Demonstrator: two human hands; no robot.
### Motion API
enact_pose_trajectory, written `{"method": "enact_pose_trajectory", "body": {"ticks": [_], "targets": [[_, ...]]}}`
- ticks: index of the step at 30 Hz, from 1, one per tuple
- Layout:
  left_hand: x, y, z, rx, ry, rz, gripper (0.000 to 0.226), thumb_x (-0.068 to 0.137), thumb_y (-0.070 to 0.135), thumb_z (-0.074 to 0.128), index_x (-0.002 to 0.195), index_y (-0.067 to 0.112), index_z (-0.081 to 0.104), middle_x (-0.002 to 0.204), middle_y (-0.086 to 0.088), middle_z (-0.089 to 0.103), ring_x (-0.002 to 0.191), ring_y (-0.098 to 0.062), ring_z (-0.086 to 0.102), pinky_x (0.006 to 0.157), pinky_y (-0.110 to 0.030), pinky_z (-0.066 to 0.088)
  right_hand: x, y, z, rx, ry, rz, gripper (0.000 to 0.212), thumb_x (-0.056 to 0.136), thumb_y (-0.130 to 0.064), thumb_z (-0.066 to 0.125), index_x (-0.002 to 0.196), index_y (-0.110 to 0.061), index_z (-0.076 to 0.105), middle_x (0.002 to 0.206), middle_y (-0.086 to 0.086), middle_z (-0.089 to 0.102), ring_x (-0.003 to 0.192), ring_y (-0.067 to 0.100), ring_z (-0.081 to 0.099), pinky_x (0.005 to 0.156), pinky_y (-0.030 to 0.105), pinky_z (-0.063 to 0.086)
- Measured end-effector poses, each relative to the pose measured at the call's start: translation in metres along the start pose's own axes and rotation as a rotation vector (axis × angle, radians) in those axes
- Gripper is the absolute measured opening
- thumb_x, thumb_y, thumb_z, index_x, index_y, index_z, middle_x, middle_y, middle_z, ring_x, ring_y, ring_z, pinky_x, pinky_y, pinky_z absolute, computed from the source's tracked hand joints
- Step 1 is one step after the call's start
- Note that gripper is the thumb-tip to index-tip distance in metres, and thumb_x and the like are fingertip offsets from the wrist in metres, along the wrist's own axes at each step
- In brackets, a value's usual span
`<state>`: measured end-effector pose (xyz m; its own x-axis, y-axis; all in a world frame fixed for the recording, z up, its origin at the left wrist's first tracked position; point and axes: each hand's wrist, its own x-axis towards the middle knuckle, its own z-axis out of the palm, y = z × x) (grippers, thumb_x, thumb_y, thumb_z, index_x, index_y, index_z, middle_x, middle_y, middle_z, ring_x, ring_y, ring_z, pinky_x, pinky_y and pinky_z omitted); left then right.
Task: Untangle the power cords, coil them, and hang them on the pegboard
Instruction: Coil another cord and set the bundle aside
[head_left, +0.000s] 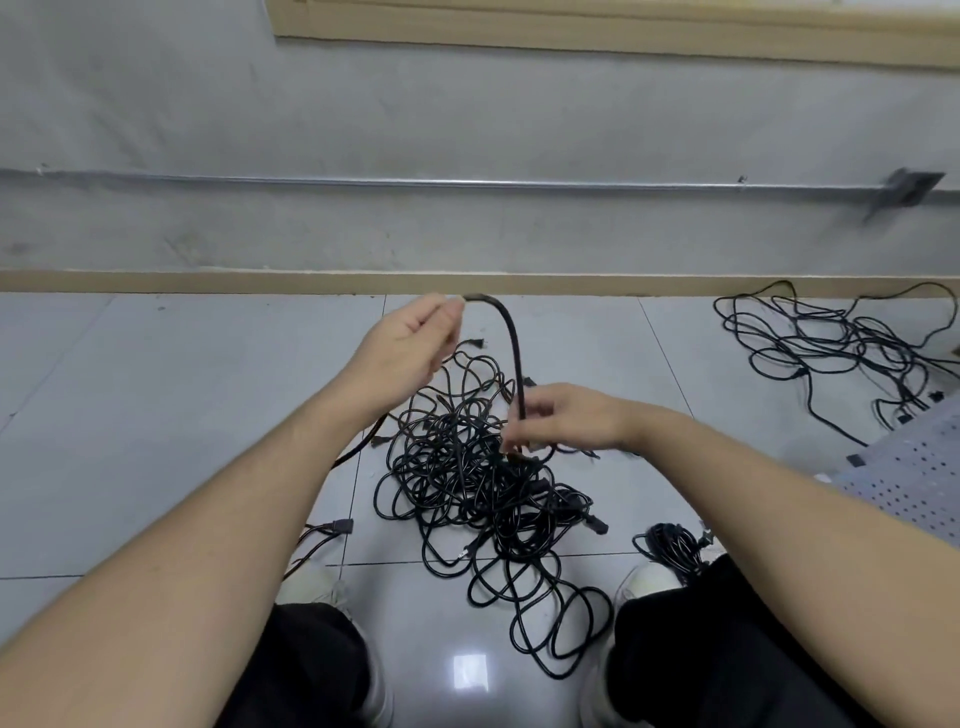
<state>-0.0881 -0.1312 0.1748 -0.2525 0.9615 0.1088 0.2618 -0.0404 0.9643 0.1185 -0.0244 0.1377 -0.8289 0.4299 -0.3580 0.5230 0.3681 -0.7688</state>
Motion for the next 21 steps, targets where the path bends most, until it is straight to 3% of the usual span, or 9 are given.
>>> {"method": "enact_pose_trajectory", "body": {"ticks": [5, 7, 8, 10, 12, 14, 17, 19, 21], "targets": [[0.002, 0.001, -0.006, -0.015, 0.137, -0.095, 0.028, 0.108, 0.036, 0.046, 0.087, 0.031, 0.064, 0.073, 0.004, 0.063, 0.059, -0.015, 0.053, 0.061, -0.033, 0.044, -0.003, 0.011, 0.003, -0.254, 0.073, 0.048, 0.037, 0.107, -0.045, 0.042, 0.091, -0.017, 0.06, 0.092, -0.002, 0.075, 0.096, 0.017, 0.067, 0.096, 0.036, 0.049], [0.003, -0.007, -0.008, 0.092, 0.227, -0.138, 0.019, 0.106, 0.029, 0.05, 0.116, 0.038, 0.064, 0.098, 0.004, 0.071, 0.079, -0.019, 0.064, 0.076, -0.038, 0.053, -0.005, 0.005, 0.0, -0.233, 0.16, 0.019, 0.038, 0.11, -0.043, 0.034, 0.085, -0.02, 0.05, 0.079, -0.004, 0.069, 0.079, 0.013, 0.062, 0.083, 0.035, 0.046], [0.004, -0.011, -0.009, 0.188, 0.249, -0.15, 0.034, 0.104, 0.026, 0.053, 0.135, 0.041, 0.054, 0.119, 0.004, 0.068, 0.101, -0.021, 0.066, 0.091, -0.04, 0.053, -0.007, 0.001, -0.002, -0.224, 0.206, -0.002, 0.036, 0.11, -0.042, 0.033, 0.082, -0.023, 0.045, 0.076, -0.004, 0.062, 0.073, 0.012, 0.056, 0.077, 0.034, 0.042], [0.004, -0.013, -0.009, 0.417, 0.263, -0.117, 0.074, 0.098, 0.023, 0.06, 0.159, 0.04, 0.022, 0.159, 0.002, 0.042, 0.146, -0.02, 0.038, 0.12, -0.043, 0.031, -0.009, -0.006, -0.004, -0.222, 0.261, -0.043, 0.035, 0.11, -0.042, 0.034, 0.081, -0.025, 0.041, 0.075, -0.004, 0.052, 0.071, 0.015, 0.051, 0.074, 0.033, 0.038], [0.003, -0.002, -0.001, 0.669, 0.243, 0.003, 0.085, 0.091, 0.026, 0.06, 0.162, 0.035, 0.014, 0.17, 0.003, 0.018, 0.158, -0.018, 0.008, 0.127, -0.051, 0.004, -0.01, -0.011, -0.005, -0.216, 0.277, -0.058, 0.035, 0.108, -0.043, 0.038, 0.079, -0.026, 0.044, 0.075, 0.001, 0.052, 0.071, 0.024, 0.056, 0.07, 0.036, 0.047], [0.001, 0.011, 0.013, 0.903, 0.117, 0.188, 0.075, 0.087, 0.035, 0.05, 0.159, 0.035, 0.028, 0.169, 0.007, 0.023, 0.158, -0.016, 0.003, 0.126, -0.054, -0.007, -0.011, -0.017, -0.005, -0.187, 0.287, -0.075, 0.032, 0.106, -0.04, 0.048, 0.077, -0.027, 0.048, 0.07, -0.001, 0.053, 0.064, 0.018, 0.054, 0.063, 0.029, 0.047], [-0.004, 0.018, 0.042, 0.957, -0.18, 0.241, 0.066, 0.089, 0.033, 0.032, 0.155, 0.039, 0.036, 0.157, 0.009, 0.047, 0.152, -0.011, 0.028, 0.128, -0.045, -0.007, -0.014, -0.025, -0.006, -0.139, 0.32, -0.172, 0.021, 0.101, -0.022, 0.059, 0.081, -0.026, 0.056, 0.064, -0.013, 0.053, 0.057, 0.0, 0.049, 0.061, 0.02, 0.037], [-0.01, 0.018, 0.055, 0.809, -0.276, 0.099, 0.062, 0.096, 0.029, 0.023, 0.157, 0.043, 0.026, 0.14, -0.003, 0.064, 0.13, -0.019, 0.055, 0.125, -0.042, 0.02, -0.016, -0.026, -0.008, -0.032, 0.319, -0.226, 0.017, 0.097, -0.01, 0.061, 0.086, -0.023, 0.062, 0.065, -0.018, 0.058, 0.06, -0.003, 0.05, 0.064, 0.014, 0.038], [-0.011, 0.016, 0.063, 0.649, -0.227, 0.006, 0.053, 0.103, 0.029, 0.026, 0.154, 0.046, 0.027, 0.114, -0.008, 0.071, 0.103, -0.026, 0.063, 0.102, -0.043, 0.045, -0.02, -0.024, -0.013, 0.108, 0.307, -0.263, 0.017, 0.094, 0.0, 0.06, 0.089, -0.016, 0.063, 0.07, -0.012, 0.057, 0.065, 0.004, 0.047, 0.066, 0.018, 0.038]]}}
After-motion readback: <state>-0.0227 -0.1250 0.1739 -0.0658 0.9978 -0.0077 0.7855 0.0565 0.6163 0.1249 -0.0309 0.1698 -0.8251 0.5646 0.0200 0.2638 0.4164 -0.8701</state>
